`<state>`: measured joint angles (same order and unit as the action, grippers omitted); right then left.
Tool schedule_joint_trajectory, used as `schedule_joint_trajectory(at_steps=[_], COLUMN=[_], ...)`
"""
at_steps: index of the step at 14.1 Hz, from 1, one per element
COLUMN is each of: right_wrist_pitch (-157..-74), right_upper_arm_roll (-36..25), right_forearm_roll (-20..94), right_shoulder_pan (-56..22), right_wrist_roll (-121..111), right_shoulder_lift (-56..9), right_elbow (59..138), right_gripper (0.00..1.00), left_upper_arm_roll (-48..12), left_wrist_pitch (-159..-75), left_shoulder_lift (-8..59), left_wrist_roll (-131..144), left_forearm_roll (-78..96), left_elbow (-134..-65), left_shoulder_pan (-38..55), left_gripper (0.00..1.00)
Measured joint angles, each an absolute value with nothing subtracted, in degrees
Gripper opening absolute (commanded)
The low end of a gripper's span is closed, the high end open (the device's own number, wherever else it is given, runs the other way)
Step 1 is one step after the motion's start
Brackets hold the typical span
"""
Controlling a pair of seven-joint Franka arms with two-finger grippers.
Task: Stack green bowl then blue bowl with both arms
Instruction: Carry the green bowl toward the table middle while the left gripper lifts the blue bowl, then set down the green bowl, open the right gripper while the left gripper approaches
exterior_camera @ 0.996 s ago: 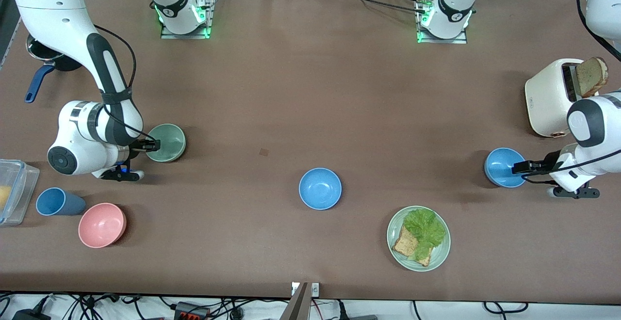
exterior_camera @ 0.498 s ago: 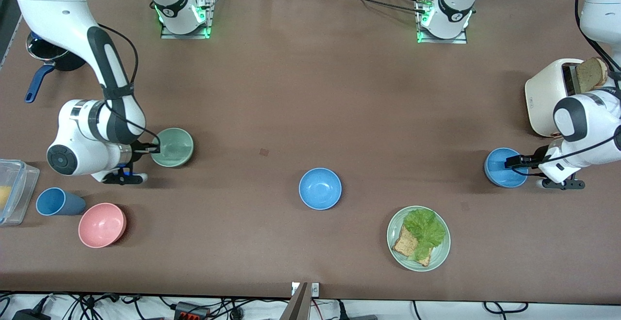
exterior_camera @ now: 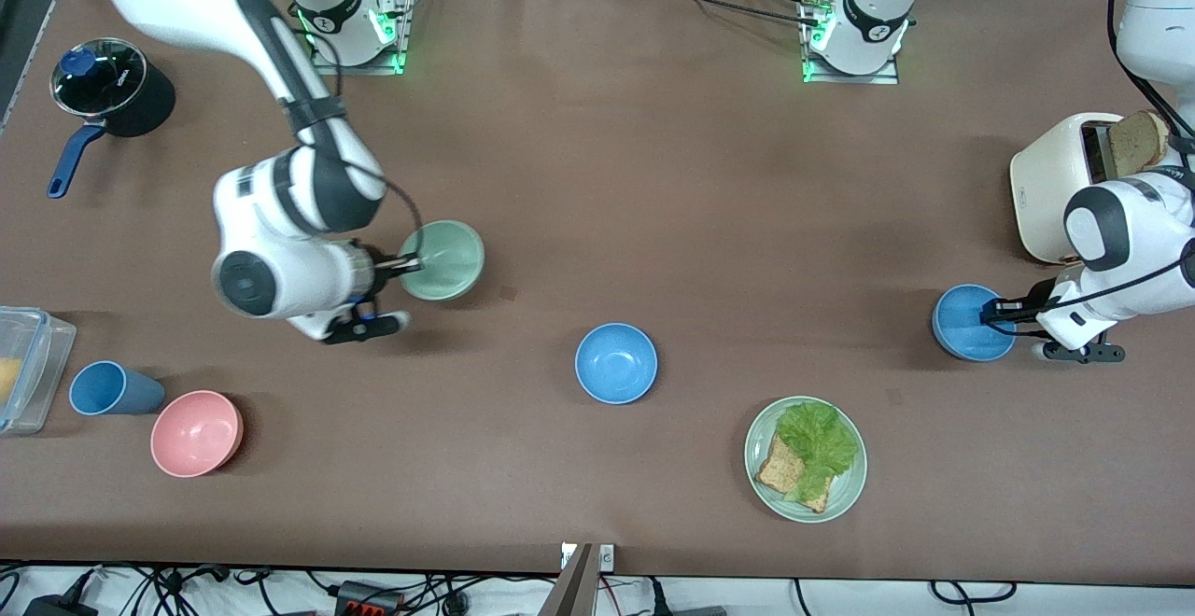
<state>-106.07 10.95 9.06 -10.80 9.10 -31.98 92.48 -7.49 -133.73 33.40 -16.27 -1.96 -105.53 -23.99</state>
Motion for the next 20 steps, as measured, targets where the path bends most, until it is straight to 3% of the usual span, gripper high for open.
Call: schedule_joint_trajectory(at_steps=[7, 14, 15, 16, 17, 20], right_wrist_pitch=[-115.4, -118.7, -118.9, -119.4, -119.7, -119.9], right_upper_arm_roll=[11.7, 11.7, 11.7, 11.7, 11.7, 11.5], right_forearm_roll=[9.5, 15.9, 15.9, 15.9, 15.9, 16.0], right_shoulder_pan=[-28.2, -33.0, -33.5, -33.9, -34.2, -34.3], right_wrist_roll=[33.3, 34.6, 34.7, 35.0, 35.7, 40.7], right_shoulder_lift=[-39.1, -43.0, -43.4, -43.8, -44.2, -44.3], right_elbow=[88.7, 87.6, 87.6, 87.6, 87.6, 86.2], right_gripper=[0.0, 0.0, 0.05, 0.41, 0.99, 1.0], left_upper_arm_roll=[-8.2, -13.9, -15.0, -16.3, -17.7, -22.2], left_wrist_pitch=[-128.0, -114.5, -111.7, -109.2, -107.2, -104.0], left_shoulder_lift=[31.3, 25.6, 25.1, 24.6, 24.2, 23.0], left_wrist_roll=[-16.3, -19.2, -18.5, -17.6, -16.0, -8.0], left_forearm_roll=[-2.0, -2.0, -2.0, -2.0, -2.0, -1.9], left_elbow=[-104.0, -101.9, -100.9, -99.9, -99.3, -98.8], left_shoulder_pan=[-24.0, -23.6, -23.6, -23.6, -23.6, -23.6], left_gripper=[0.0, 0.02, 0.04, 0.05, 0.04, 0.0])
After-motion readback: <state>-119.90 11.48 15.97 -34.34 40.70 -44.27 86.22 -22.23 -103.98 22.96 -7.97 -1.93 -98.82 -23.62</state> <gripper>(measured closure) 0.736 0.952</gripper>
